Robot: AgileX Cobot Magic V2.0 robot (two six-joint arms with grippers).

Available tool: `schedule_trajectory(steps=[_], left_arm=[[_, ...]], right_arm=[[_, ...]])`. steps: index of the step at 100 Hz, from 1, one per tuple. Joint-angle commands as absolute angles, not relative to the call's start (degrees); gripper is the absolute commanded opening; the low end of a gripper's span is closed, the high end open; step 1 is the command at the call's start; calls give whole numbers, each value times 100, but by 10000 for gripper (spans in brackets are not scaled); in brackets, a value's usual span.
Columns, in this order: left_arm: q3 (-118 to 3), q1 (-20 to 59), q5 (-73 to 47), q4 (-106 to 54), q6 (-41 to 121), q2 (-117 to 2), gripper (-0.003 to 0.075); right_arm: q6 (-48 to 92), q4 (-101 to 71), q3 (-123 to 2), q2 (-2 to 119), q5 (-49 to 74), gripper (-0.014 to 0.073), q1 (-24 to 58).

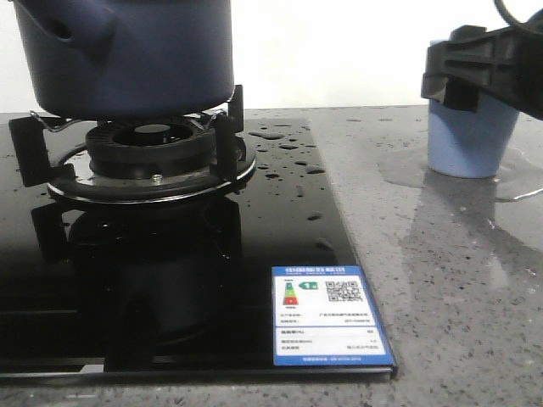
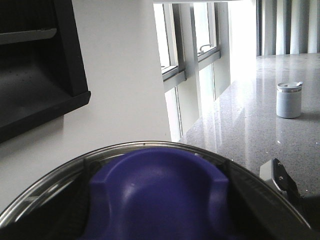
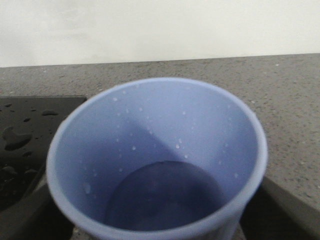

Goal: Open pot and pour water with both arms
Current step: 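Close the right gripper on the blue cup and lift it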

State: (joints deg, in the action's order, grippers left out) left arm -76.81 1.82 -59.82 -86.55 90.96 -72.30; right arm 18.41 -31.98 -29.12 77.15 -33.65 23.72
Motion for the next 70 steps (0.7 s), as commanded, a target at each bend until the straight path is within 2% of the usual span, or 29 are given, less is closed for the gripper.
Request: schedule_trajectory(steps=[1, 14, 25, 42, 58, 70], left_arm=[[-7885, 188, -5951, -9205, 9040, -7056, 312], [-7885, 188, -5951, -9205, 9040, -7056, 312], [-7885, 188, -5951, -9205, 9040, -7042, 312], [-7885, 188, -5882, -9207, 9036, -6887, 312], [-7885, 188, -5483, -9207, 8667, -6731, 312], [-7885, 188, -5366, -9207, 8579, -6615, 312]], right_arm=[[1821, -2966, -3162, 7662, -3772, 393, 2350], [1821, -2920, -3162, 7718, -3629, 299, 2350], [1821, -2599, -3162, 7523, -3630, 258, 2350], [1821, -1271, -3515, 6919, -3506, 255, 2362], [1821, -37, -4422, 6770, -3160, 255, 2600], [1821, 157, -5222, 6898, -2561, 255, 2938]])
